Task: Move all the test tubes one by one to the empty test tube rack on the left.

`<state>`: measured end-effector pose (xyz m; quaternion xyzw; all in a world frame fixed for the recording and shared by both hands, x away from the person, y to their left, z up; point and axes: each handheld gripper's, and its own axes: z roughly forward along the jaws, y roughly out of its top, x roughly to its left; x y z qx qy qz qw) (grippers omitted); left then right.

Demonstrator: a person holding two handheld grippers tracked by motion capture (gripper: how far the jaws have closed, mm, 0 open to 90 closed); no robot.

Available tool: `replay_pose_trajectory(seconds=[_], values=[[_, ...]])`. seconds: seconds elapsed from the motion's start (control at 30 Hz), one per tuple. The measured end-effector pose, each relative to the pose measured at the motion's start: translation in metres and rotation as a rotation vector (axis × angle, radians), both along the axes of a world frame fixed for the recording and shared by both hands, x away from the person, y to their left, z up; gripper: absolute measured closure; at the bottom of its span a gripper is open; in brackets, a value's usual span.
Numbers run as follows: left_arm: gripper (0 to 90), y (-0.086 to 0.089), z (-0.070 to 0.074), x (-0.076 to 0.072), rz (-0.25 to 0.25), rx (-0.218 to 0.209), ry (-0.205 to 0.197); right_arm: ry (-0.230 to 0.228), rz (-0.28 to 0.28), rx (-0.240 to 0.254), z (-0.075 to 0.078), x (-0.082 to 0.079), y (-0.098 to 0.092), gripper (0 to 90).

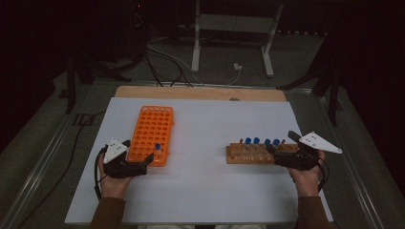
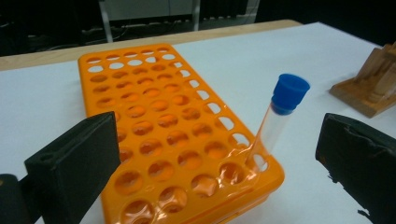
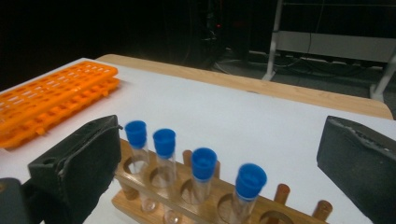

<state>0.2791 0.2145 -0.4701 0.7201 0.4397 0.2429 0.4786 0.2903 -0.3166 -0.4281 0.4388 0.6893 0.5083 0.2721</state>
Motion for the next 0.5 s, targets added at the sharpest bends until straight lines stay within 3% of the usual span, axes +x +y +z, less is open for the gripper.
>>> replay_pose_trajectory(seconds=[0.13,0.5], values=[[0.5,0.003,0.000,-0.002,-0.002,-0.038,-0.001,0.014,-0.012,-0.021,-0.005,0.002,-0.002,0.2],[0.6,0.010,0.005,-0.010,0.024,-0.067,-0.011,0.044,-0.024,-0.051,-0.015,0.002,-0.006,5.1]])
